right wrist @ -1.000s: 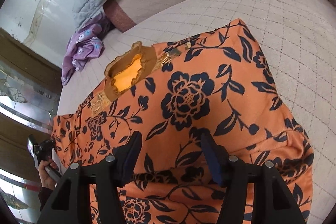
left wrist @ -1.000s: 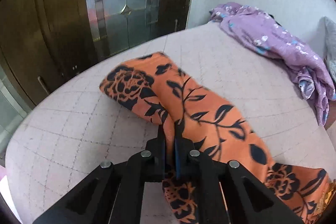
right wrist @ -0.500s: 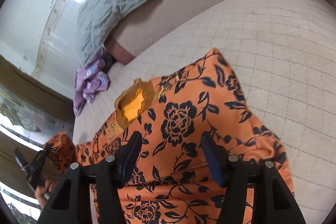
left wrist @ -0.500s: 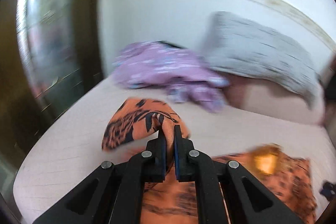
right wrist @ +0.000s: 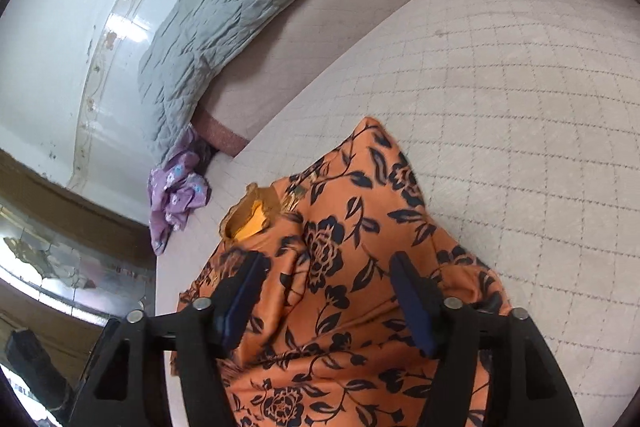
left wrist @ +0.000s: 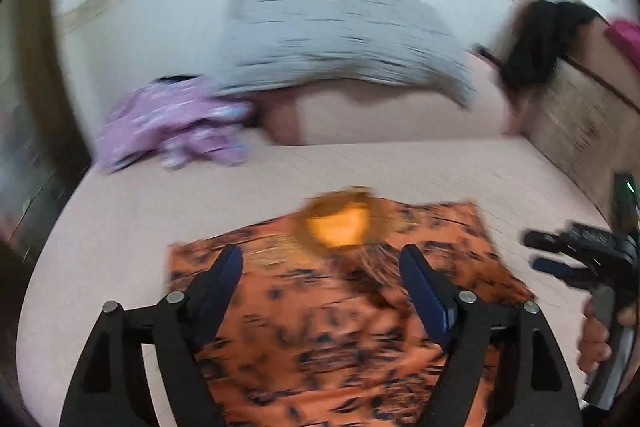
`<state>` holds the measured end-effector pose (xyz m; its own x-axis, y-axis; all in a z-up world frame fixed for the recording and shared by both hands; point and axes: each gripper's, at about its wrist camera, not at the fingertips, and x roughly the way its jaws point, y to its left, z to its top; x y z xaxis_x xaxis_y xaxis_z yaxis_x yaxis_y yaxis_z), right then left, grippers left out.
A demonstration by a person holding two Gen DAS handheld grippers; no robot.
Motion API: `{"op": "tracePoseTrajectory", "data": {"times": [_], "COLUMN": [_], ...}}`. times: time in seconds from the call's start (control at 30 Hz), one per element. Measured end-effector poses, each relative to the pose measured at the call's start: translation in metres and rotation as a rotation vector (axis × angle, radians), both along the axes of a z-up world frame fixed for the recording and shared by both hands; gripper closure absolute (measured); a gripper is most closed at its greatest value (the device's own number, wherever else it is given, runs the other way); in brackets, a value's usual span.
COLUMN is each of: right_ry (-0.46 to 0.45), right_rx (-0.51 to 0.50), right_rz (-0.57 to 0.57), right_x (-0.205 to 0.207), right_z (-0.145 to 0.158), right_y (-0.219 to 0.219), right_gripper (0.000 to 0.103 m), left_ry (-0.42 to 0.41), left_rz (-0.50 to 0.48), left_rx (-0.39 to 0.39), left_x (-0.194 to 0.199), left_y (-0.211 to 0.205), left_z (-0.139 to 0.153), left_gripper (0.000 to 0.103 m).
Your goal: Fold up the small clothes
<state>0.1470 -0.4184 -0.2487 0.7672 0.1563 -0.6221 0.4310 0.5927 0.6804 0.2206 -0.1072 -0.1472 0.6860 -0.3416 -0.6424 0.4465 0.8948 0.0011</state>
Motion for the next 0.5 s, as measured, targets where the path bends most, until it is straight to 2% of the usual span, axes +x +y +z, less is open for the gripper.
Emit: {"op": "tracePoseTrajectory", "data": {"times": [0.1,0.2,0.27,0.4,0.5], "right_ry": [0.023,0.049,0.06,0.072,0.076], "right_rx": [0.005,0.025,0.011,-0.092,-0.279], "right_rz": [0.063,0.126,0.153,0.232,0.324], "right_x": [0.014,0.038,0.055,0.087,0.104], "right_z": [-0.005,-0.016,-0.021,-0.017,-0.007], "right_y": [0.013,0.025,0.034,0.069,0.113], "right_gripper": [0.03,0.03,0.03,0.029,0.026], "left_ry": [0.031,0.112,0.156,0.174,0.193], "left_rz": [0.198,0.355,0.428,0.458,0.43], "left_rx": [0.001,0.02,0.08,0.212,0.285], "left_x": [0.029,0.054,0.068,0.078,0.08], "left_y": [0.05,0.083,0.093,0.098,0.094], "left_z": [-0.015,-0.041,-0.061,-0.085,-0.101], "left_gripper": [0.019,0.019,0.019,0.019,0.019]}}
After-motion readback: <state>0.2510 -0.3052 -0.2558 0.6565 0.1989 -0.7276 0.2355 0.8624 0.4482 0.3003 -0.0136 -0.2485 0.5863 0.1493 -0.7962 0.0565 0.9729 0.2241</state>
